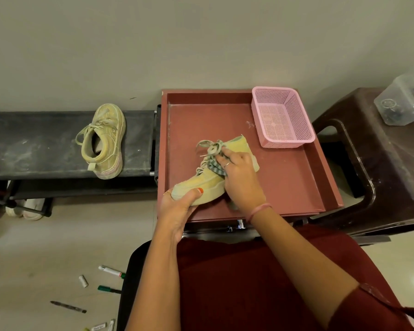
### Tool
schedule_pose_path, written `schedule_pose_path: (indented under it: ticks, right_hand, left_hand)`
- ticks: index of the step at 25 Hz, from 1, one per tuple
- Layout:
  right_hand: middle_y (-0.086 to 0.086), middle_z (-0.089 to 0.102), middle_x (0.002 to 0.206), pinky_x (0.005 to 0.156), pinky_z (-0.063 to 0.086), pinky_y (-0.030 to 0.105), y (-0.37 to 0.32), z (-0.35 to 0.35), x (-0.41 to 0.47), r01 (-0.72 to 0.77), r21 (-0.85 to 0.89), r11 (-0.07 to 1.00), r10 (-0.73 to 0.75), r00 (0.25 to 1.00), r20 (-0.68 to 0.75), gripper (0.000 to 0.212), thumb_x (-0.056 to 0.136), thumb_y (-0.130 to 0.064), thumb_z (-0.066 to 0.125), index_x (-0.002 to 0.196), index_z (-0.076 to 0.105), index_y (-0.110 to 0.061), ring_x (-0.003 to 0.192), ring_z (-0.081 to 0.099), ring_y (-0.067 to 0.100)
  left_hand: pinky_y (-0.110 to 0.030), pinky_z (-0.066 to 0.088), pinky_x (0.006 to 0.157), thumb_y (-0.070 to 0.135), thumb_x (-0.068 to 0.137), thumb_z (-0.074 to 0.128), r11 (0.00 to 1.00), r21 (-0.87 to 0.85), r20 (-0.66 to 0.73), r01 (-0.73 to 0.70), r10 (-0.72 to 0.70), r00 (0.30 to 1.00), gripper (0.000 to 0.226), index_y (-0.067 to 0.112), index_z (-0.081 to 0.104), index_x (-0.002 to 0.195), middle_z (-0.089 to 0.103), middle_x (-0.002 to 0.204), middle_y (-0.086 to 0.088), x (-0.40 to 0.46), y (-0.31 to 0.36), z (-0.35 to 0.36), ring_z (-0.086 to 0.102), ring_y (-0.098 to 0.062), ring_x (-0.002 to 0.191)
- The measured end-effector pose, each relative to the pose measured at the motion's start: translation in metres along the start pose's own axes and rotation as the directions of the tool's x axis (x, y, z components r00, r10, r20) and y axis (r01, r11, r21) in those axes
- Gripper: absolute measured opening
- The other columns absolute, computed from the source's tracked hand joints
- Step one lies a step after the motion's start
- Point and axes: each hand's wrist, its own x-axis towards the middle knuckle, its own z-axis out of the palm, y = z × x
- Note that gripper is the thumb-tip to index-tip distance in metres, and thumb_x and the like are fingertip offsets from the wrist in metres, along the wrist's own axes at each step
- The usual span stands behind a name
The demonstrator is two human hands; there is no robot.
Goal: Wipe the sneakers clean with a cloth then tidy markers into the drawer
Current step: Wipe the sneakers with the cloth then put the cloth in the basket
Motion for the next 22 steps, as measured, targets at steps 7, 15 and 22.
schedule_pose_path:
  ticks: [7, 15, 22]
  right_hand:
    - [0.016, 0.057, 0.129, 0.092, 0.043, 0.036, -0.005, -0.003, 0.039, -0.061, -0.109, 0.992, 0.071, 0.993, 0.089, 0.034, 0.091, 0.002, 0.048, 0.122, 0.06, 0.002, 0.104, 0.049, 0.036]
    - [0.014, 0.048, 0.14, 0.105, 0.035, 0.034, 0.021, -0.015, 0.02, -0.198, -0.076, 0.977, 0.203, 0.976, 0.078, 0.057, 0.081, 0.011, 0.058, 0.135, 0.048, -0.002, 0.12, 0.042, 0.034]
    - [0.011, 0.049, 0.14, 0.102, 0.036, 0.03, -0.007, -0.015, -0.002, -0.026, -0.002, 1.0, 0.026, 0.987, 0.156, 0.052, 0.082, 0.01, 0.053, 0.133, 0.051, -0.002, 0.116, 0.045, 0.031]
  left_hand:
    - [-0.022, 0.058, 0.073, -0.002, 0.082, 0.068, 1.0, -0.012, 0.004, -0.002, 0.002, 1.0, 0.032, 0.003, 0.064, 0.114, 0.073, 0.099, -0.008, 0.0, -0.001, 0.001, 0.072, -0.013, 0.086]
    - [-0.023, 0.058, 0.075, -0.001, 0.08, 0.071, 1.0, 0.009, 0.012, -0.002, 0.002, 1.0, 0.04, 0.004, 0.061, 0.119, 0.071, 0.109, -0.013, 0.002, -0.002, -0.002, 0.071, -0.018, 0.095]
    - [-0.021, 0.058, 0.071, -0.004, 0.082, 0.067, 1.0, -0.001, 0.015, -0.002, 0.002, 1.0, 0.026, 0.01, 0.065, 0.104, 0.074, 0.095, -0.005, 0.001, 0.001, 0.0, 0.072, -0.011, 0.083]
